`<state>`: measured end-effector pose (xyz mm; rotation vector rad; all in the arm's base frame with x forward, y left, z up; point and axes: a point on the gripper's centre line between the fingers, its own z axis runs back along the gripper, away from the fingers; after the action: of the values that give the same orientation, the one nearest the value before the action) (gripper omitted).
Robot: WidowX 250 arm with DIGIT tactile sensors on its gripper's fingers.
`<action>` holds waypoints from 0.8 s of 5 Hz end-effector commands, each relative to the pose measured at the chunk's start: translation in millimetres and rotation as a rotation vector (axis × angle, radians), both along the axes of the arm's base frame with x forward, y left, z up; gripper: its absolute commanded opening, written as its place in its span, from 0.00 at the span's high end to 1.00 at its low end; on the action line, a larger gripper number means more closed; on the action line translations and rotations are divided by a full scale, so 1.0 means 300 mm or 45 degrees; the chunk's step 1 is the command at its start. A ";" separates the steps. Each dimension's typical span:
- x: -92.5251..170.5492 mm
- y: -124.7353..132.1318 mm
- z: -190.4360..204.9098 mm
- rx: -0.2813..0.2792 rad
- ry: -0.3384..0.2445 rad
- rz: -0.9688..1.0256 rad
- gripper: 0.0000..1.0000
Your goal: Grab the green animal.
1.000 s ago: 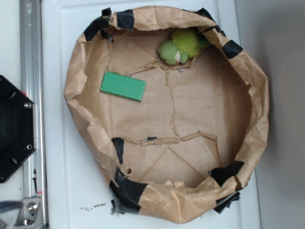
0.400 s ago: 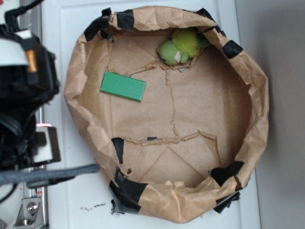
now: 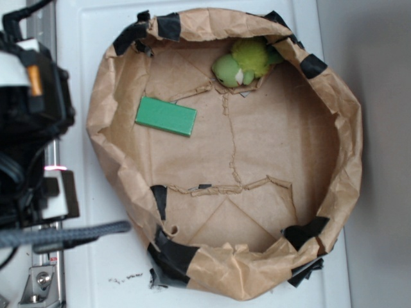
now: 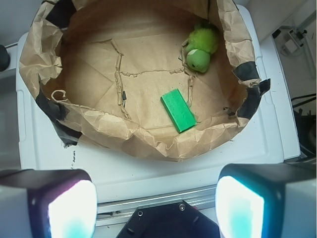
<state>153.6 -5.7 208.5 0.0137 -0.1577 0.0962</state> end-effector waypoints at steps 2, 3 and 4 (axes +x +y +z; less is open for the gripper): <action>0.370 0.109 -0.298 0.085 -0.176 0.514 0.00; 0.433 0.181 -0.404 0.059 -0.115 0.606 0.00; 0.433 0.181 -0.404 0.059 -0.115 0.606 0.00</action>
<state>276.2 38.1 71.0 0.1040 -0.1838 0.5528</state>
